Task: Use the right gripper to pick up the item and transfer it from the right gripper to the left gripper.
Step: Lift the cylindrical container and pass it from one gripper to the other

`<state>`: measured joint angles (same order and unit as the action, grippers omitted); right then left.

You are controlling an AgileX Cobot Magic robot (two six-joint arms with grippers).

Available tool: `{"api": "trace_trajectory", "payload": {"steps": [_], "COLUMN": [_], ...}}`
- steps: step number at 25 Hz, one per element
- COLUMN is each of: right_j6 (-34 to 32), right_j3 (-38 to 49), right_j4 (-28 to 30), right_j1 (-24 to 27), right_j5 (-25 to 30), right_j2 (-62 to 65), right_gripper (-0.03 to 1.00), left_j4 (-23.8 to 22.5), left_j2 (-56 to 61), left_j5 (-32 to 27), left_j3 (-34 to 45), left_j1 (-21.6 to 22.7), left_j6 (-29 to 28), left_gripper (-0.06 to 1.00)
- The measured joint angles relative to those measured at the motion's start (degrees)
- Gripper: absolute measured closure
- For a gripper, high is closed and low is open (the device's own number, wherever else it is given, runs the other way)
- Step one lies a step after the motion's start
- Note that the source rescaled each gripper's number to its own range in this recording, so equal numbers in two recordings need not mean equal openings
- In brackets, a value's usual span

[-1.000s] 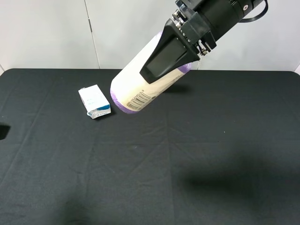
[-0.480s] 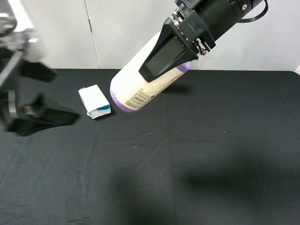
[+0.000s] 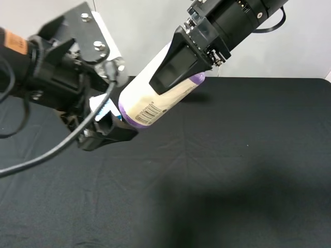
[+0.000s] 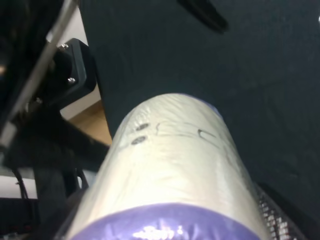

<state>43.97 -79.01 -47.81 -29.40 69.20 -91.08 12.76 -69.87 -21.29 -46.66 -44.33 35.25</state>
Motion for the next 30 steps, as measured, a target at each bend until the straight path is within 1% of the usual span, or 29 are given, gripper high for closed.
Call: {"api": "trace_trajectory", "payload": {"steps": [6, 12, 14, 17, 19, 20, 21, 22, 23, 24, 30], "right_j6": [0.0, 0.0, 0.0, 0.0, 0.0, 0.0, 0.0, 0.0, 0.0, -0.02, -0.07], "right_j3": [0.0, 0.0, 0.0, 0.0, 0.0, 0.0, 0.0, 0.0, 0.0, 0.0, 0.0], "right_j4": [-1.11, -1.22, -1.22, -1.22, -1.22, -1.22, -1.26, -1.47, -1.72, -1.77, -1.77], "right_j1": [0.0, 0.0, 0.0, 0.0, 0.0, 0.0, 0.0, 0.0, 0.0, 0.0, 0.0], "right_j5": [-0.06, -0.01, -0.01, -0.01, -0.12, -0.19, -0.5, -1.3, -1.99, -1.92, -1.87], "right_j2": [-0.07, -0.18, -0.18, -0.18, -0.18, -0.18, -0.18, -0.18, -0.18, -0.18, -0.23], "right_gripper": [0.93, 0.93, 0.93, 0.93, 0.93, 0.93, 0.93, 0.93, 0.93, 0.93, 0.93], "left_j4": [0.0, 0.0, 0.0, 0.05, 0.22, 0.22, 0.27, 0.52, 0.57, 0.46, 0.51], "left_j2": [-5.19, -8.47, -8.53, -8.53, -8.53, -8.54, -8.59, -8.59, -8.59, -8.59, -8.59], "left_j5": [3.64, 5.99, 6.93, 7.75, 7.75, 7.75, 7.68, 7.46, 7.17, 6.98, 6.79], "left_j3": [-3.32, -5.96, -6.24, -6.32, -6.32, -6.32, -6.32, -6.32, -6.32, -6.32, -6.32], "left_j1": [-3.23, -3.63, -3.63, -3.63, -3.63, -3.63, -3.65, -3.7, -3.86, -3.86, -3.86], "left_j6": [0.15, 0.17, 0.17, 0.17, 0.17, 0.17, 0.17, 0.17, 0.22, 0.3, 0.37], "left_gripper": [-0.02, -0.02, -0.01, 0.06, 0.16, 0.25, 0.38, 0.63, 0.94, 0.92, 0.92]}}
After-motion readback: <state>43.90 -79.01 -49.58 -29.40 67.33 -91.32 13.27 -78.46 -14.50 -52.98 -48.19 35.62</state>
